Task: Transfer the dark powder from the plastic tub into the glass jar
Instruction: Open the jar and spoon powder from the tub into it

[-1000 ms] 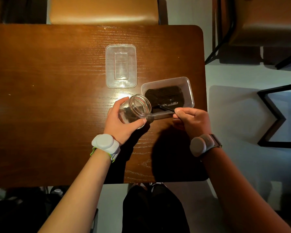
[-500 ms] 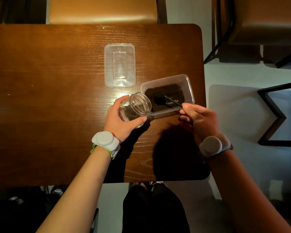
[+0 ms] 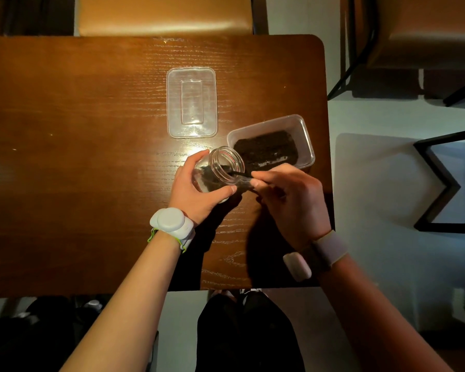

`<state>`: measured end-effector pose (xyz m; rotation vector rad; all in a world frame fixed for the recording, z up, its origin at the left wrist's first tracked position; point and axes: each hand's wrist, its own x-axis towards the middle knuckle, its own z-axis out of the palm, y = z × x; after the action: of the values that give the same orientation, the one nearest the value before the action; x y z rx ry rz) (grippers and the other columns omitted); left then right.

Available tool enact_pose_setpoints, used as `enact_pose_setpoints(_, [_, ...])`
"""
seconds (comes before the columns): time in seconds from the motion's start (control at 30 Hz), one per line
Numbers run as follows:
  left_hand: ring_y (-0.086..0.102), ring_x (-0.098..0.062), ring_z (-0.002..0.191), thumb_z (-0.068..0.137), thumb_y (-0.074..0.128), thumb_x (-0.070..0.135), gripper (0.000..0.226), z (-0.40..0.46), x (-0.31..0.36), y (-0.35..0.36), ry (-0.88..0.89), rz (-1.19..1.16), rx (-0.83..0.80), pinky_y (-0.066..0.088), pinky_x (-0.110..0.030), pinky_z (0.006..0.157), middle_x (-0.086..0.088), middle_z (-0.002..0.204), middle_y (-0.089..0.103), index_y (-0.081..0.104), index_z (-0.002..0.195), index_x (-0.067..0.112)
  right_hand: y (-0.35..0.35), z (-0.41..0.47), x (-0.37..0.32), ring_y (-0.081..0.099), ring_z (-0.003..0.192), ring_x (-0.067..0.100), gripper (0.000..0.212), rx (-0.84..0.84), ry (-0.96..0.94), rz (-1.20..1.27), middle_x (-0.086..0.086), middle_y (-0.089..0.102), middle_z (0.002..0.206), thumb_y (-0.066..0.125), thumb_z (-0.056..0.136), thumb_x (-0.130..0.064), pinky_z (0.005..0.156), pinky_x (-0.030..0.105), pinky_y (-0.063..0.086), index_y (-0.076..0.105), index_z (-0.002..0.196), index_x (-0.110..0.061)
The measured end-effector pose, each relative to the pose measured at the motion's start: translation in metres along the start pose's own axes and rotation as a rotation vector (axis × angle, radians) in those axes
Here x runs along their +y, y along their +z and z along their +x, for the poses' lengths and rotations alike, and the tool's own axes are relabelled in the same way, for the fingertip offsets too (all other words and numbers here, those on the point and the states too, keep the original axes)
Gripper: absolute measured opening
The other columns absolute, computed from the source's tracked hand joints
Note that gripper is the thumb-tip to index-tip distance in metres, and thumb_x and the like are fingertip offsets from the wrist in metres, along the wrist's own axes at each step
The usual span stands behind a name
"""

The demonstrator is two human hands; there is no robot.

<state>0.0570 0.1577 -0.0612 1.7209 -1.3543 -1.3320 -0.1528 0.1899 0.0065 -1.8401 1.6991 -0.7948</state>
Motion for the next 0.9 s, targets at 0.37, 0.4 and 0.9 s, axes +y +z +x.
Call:
enact_pose_setpoints(0.37, [0.059, -0.015, 0.129, 0.058, 0.091, 0.052, 0.088, 0.000, -0.005, -0.002, -0.005, -0.016, 0.001, 0.049, -0.041, 0.111, 0.010, 0.137, 0.064, 0.057, 0.138, 0.039, -0.035, 0.016, 0.028, 0.074, 0.062, 0.004, 0.009, 0.233, 0.342, 0.143, -0.010, 0.076, 0.077, 0.070, 0.097, -0.028, 0.064, 0.041, 0.064, 0.076, 0.103, -0.032])
enact_pose_setpoints(0.4, [0.059, -0.015, 0.129, 0.058, 0.091, 0.051, 0.088, 0.001, -0.005, -0.003, -0.004, -0.016, 0.003, 0.049, -0.040, 0.111, 0.010, 0.137, 0.064, 0.057, 0.138, 0.039, -0.037, 0.016, 0.036, 0.074, 0.062, 0.006, 0.010, 0.260, 0.354, 0.132, -0.008, 0.076, 0.077, 0.070, 0.097, -0.027, 0.065, 0.045, 0.064, 0.077, 0.103, -0.030])
enact_pose_setpoints(0.9, [0.063, -0.015, 0.123, 0.055, 0.093, 0.048, 0.087, 0.022, -0.002, -0.011, -0.037, -0.005, 0.021, 0.051, -0.033, 0.103, 0.005, 0.134, 0.065, 0.058, 0.135, 0.039, -0.003, 0.035, 0.065, 0.069, 0.061, -0.002, 0.017, 0.235, 0.392, 0.108, 0.006, 0.075, 0.087, 0.074, 0.095, -0.014, 0.060, 0.012, 0.057, 0.080, 0.108, -0.004])
